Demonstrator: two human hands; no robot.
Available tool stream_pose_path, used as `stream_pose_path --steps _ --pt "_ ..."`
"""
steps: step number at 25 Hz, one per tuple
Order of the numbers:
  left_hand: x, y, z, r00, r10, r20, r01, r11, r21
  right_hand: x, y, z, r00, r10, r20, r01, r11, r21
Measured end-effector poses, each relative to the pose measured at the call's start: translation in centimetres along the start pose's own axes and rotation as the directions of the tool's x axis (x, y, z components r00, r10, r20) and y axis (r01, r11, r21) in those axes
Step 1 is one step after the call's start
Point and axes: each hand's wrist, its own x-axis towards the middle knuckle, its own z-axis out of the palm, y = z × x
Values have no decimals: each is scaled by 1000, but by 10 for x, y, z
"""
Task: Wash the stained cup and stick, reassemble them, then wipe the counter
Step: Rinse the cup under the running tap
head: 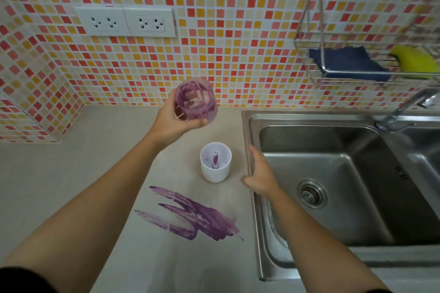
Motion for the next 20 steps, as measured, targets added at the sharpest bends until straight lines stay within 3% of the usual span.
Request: stream_pose_path --steps 6,10,13,16,20 --pt "5 57 128 992 99 74 -99 995 3 -3 56 -109 989 -40 -141 30 997 -76" --pt "-4 54 252 994 51 98 -50 999 -20 -13 132 -201 983 -73 -167 38 978 -205" --pt "-7 34 331 992 34 122 -41 998 53 -19 198 -267 983 -83 -166 15 927 -374" --pt "-6 7 393 990 41 135 -76 960 271 -28 262 -311 983 -6 -184 -95 839 -536" --pt "-4 -25 438 987 47 156 -136 768 626 -47 323 -332 983 113 -144 -180 748 -639"
